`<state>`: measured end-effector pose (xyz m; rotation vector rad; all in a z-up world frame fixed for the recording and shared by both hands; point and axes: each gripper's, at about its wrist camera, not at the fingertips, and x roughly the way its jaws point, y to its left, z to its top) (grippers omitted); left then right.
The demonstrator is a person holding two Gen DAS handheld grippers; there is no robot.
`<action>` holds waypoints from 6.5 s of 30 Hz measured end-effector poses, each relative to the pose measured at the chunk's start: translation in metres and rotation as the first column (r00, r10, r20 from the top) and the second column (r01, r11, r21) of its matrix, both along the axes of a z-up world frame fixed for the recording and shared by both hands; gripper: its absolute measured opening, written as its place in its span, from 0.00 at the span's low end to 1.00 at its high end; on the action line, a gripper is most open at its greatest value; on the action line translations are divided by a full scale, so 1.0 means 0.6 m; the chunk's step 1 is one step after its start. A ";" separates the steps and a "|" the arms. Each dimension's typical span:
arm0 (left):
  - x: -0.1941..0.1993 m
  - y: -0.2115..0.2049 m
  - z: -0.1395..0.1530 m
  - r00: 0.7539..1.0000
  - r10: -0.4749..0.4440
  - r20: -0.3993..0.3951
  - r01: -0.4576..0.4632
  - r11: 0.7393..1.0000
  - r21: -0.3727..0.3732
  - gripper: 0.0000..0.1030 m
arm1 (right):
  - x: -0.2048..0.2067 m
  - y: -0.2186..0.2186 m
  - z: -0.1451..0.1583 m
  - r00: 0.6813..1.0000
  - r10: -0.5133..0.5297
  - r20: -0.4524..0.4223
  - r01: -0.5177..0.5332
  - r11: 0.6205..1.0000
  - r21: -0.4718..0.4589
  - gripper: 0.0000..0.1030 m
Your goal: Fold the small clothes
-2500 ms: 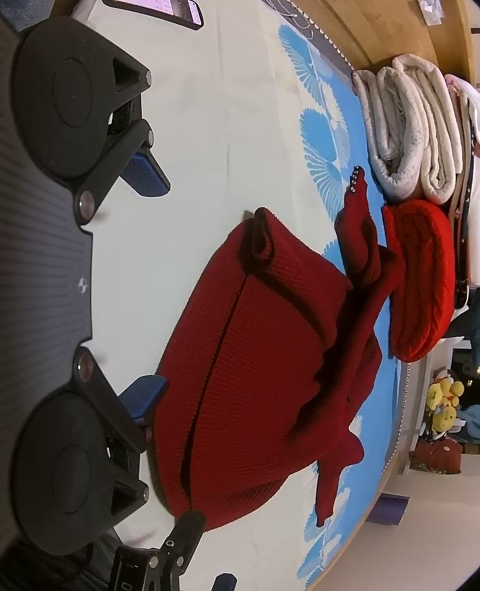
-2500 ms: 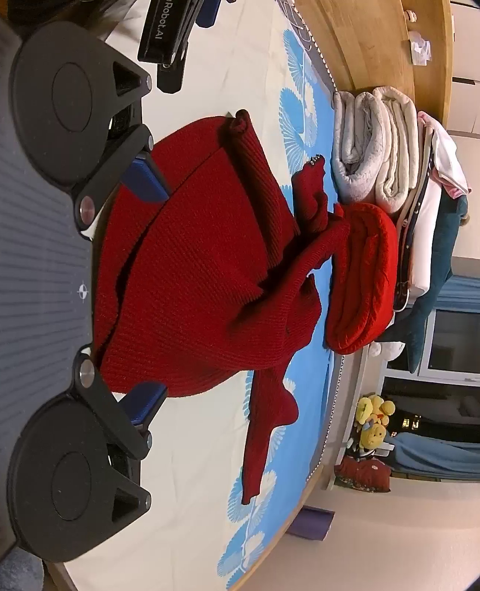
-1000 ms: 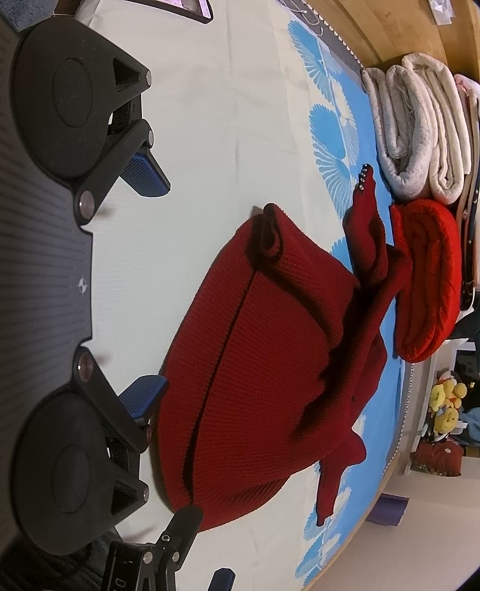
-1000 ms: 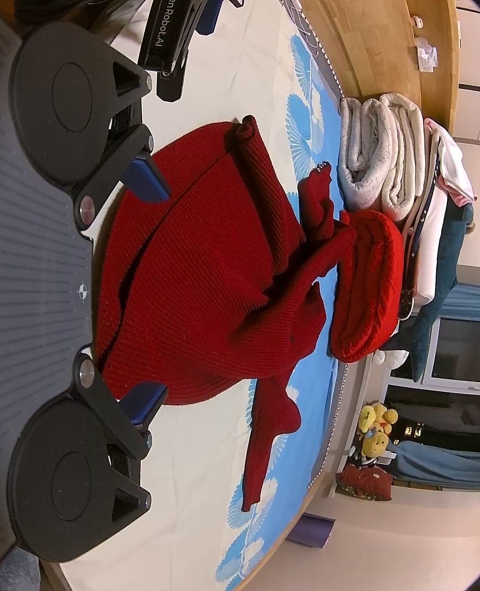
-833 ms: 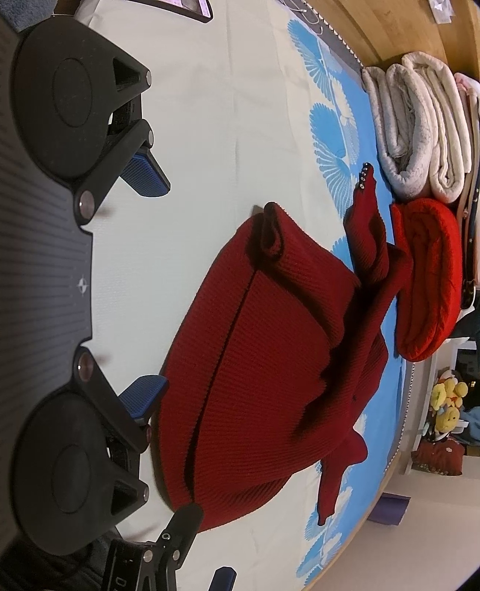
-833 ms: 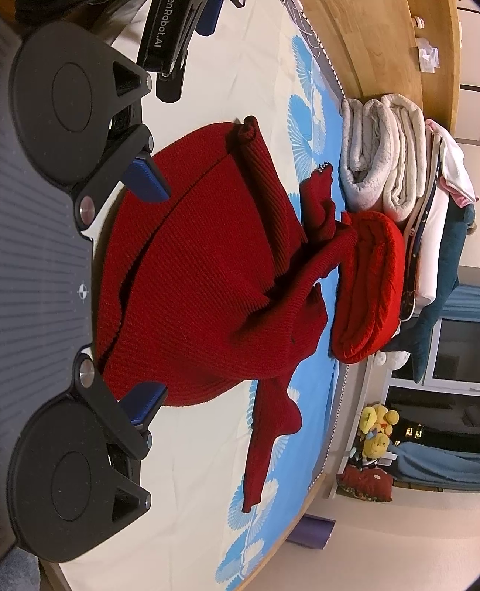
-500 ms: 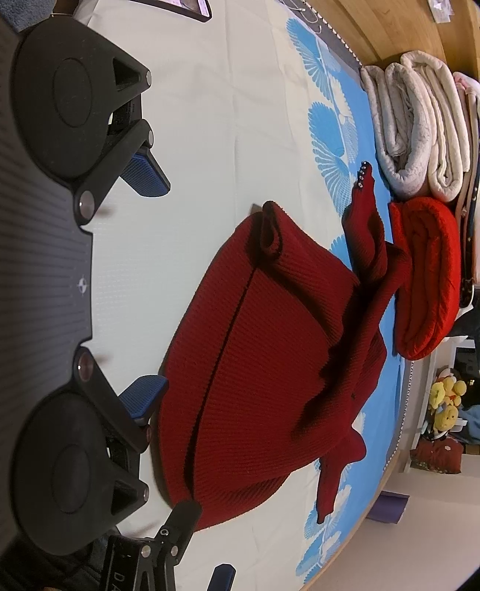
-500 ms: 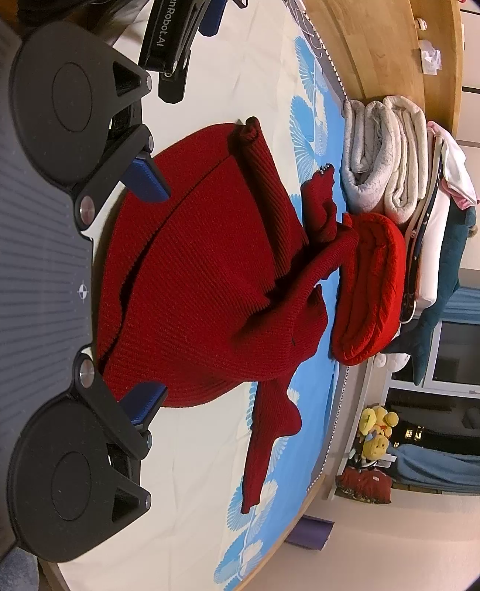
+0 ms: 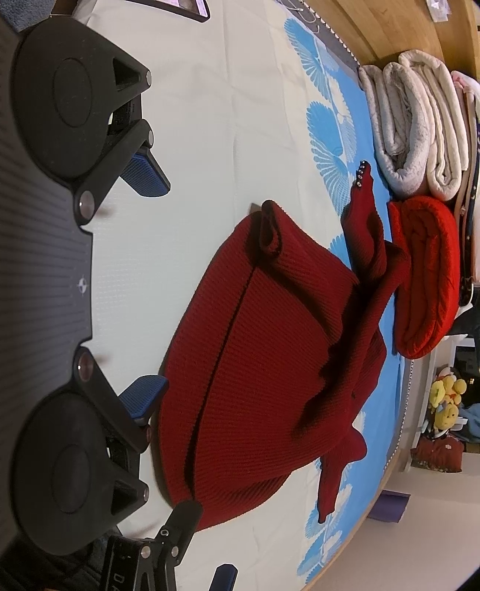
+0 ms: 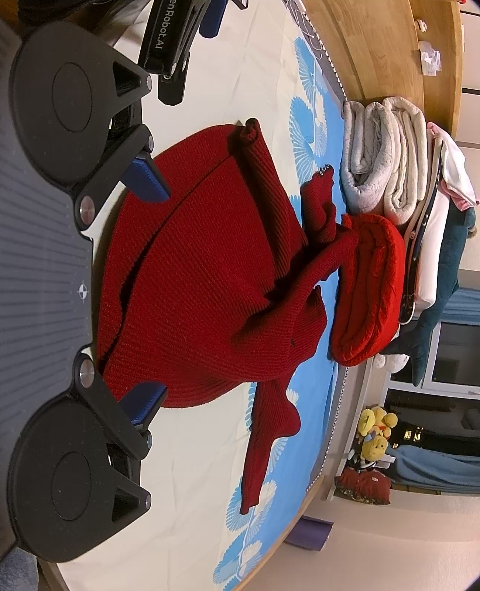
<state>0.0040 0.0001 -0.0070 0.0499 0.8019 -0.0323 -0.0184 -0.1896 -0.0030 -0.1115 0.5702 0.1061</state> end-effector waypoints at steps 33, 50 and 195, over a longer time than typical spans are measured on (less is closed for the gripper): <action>0.237 0.123 0.037 0.987 0.117 -0.108 -0.129 0.984 -0.120 1.00 | 0.211 -0.223 -0.057 0.816 -0.302 -0.493 0.525 0.743 0.414 0.99; 0.413 0.141 -0.028 0.919 0.265 -0.294 -0.332 0.920 -0.208 0.00 | 0.263 -0.206 -0.085 0.829 -0.193 -0.525 0.429 0.820 0.377 0.23; 0.364 0.157 -0.011 0.910 0.370 -0.185 -0.384 0.922 -0.043 0.85 | 0.595 -0.466 -0.011 0.473 -0.880 0.043 0.737 0.421 0.528 0.17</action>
